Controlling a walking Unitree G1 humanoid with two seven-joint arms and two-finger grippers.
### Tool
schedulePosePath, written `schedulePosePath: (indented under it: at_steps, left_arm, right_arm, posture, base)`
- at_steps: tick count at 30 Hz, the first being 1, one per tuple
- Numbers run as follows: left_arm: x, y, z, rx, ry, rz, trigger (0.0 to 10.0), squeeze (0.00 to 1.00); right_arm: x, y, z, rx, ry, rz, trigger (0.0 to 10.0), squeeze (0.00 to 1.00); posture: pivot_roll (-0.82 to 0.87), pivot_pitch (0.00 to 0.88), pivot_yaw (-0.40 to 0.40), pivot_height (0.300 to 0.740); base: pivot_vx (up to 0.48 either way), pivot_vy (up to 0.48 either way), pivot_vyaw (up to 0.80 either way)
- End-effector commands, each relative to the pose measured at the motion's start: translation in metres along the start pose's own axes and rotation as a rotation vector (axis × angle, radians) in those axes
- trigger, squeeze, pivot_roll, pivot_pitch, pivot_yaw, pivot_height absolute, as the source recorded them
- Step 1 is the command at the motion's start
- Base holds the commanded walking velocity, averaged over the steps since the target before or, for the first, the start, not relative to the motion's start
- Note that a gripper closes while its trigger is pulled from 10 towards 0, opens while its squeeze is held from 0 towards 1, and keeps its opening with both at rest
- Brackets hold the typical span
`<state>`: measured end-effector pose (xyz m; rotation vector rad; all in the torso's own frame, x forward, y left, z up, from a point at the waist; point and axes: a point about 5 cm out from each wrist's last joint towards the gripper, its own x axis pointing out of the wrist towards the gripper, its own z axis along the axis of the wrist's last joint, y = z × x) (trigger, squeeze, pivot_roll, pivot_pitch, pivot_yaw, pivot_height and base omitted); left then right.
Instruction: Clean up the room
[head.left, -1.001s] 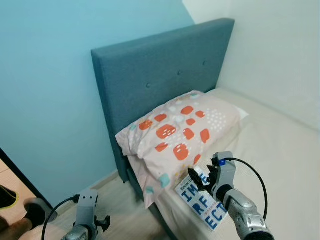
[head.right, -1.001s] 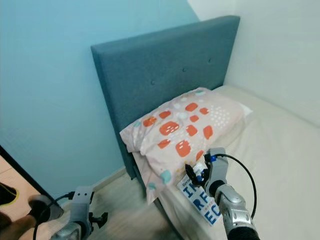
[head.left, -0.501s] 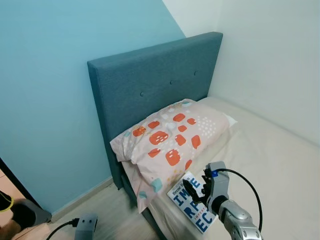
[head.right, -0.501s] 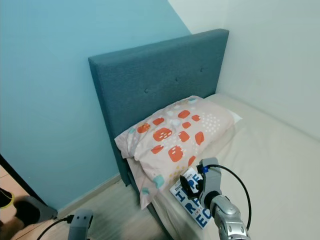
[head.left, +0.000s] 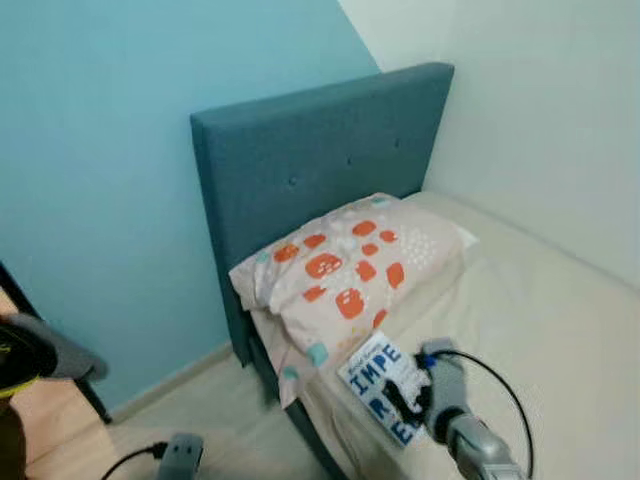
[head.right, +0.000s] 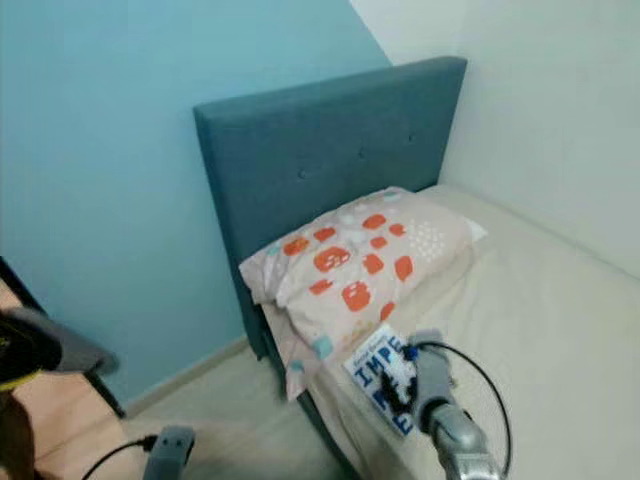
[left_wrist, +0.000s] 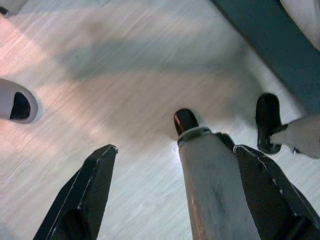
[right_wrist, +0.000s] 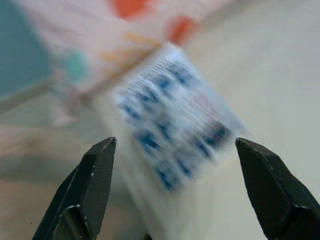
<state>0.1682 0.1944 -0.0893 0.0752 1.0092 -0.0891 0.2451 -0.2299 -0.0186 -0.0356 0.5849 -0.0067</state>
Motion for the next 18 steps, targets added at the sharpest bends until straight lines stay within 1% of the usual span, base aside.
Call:
schedulePosePath:
  at_steps: [1,2,3,5,6,7,8,9,10,11,13,17,18]
  left_arm:
    - [0.000,-0.002,-0.004,0.020,0.020,-0.008,10.0,0.00]
    - [0.000,-0.002,-0.004,0.020,0.020,-0.008,10.0,0.00]
    - [0.000,-0.002,-0.005,0.021,0.023,-0.007,10.0,0.00]
    - [0.000,-0.002,-0.005,0.021,0.023,-0.007,10.0,0.00]
    - [-0.001,-0.002,-0.006,0.022,0.026,-0.006,10.0,0.00]
    - [-0.001,-0.003,-0.009,0.031,0.036,-0.008,10.0,0.00]
    - [-0.001,-0.004,-0.011,0.038,0.044,-0.009,10.0,0.00]
    - [-0.001,-0.004,-0.011,0.038,0.044,-0.009,10.0,0.00]
    - [-0.001,-0.004,-0.013,0.042,0.049,-0.010,10.0,0.00]
    - [-0.001,-0.004,-0.013,0.042,0.049,-0.010,10.0,0.00]
    - [-0.001,-0.005,-0.013,0.048,0.052,-0.012,10.0,0.00]
    - [-0.001,-0.005,-0.013,0.051,0.052,-0.013,10.0,0.00]
    - [-0.001,-0.006,-0.015,0.067,0.059,-0.013,10.0,0.00]
  right_arm:
    - [-0.008,-0.016,-0.023,0.047,0.072,-0.085,10.0,0.00]
    - [-0.008,-0.016,-0.023,0.047,0.072,-0.085,10.0,0.00]
    - [-0.014,-0.023,-0.037,0.073,0.116,-0.120,10.0,0.00]
    - [-0.014,-0.023,-0.037,0.073,0.116,-0.120,10.0,0.00]
    - [-0.018,-0.026,-0.047,0.091,0.149,-0.137,10.0,0.00]
    - [-0.030,-0.029,-0.072,0.116,0.244,-0.168,10.0,0.00]
    - [-0.040,-0.031,-0.090,0.132,0.313,-0.189,10.0,0.00]
    - [-0.040,-0.031,-0.090,0.132,0.313,-0.189,10.0,0.00]
    - [-0.046,-0.032,-0.101,0.141,0.354,-0.201,10.0,0.00]
    - [-0.046,-0.032,-0.101,0.141,0.354,-0.201,10.0,0.00]
    - [-0.051,-0.031,-0.110,0.150,0.392,-0.211,10.0,0.00]
    - [-0.053,-0.030,-0.114,0.156,0.406,-0.215,10.0,0.00]
    - [-0.061,-0.026,-0.127,0.168,0.458,-0.216,10.0,0.00]
  posture:
    - [-0.06,0.000,-0.041,0.740]
    - [-0.06,0.000,-0.041,0.740]
    - [-0.06,0.000,-0.043,0.740]
    - [-0.06,0.000,-0.043,0.740]
    - [-0.06,0.000,-0.044,0.740]
    - [-0.06,0.000,-0.045,0.740]
    - [-0.06,0.000,-0.045,0.740]
    - [-0.06,0.000,-0.045,0.740]
    - [-0.06,0.000,-0.045,0.740]
    - [-0.06,0.000,-0.045,0.740]
    - [-0.06,0.000,-0.045,0.740]
    - [-0.06,0.000,-0.045,0.740]
    - [-0.06,0.000,-0.040,0.740]
  base:
    - [0.000,0.000,0.00]
    - [0.000,0.000,0.00]
    - [0.000,0.000,0.00]
    - [0.000,0.000,0.00]
    - [0.000,0.000,0.00]
    - [0.000,0.000,0.00]
    - [0.000,0.000,0.00]
    - [0.000,0.000,0.00]
    - [0.000,0.000,0.00]
    - [0.000,0.000,0.00]
    - [0.000,0.000,0.00]
    - [0.000,0.000,0.00]
    - [0.000,0.000,0.00]
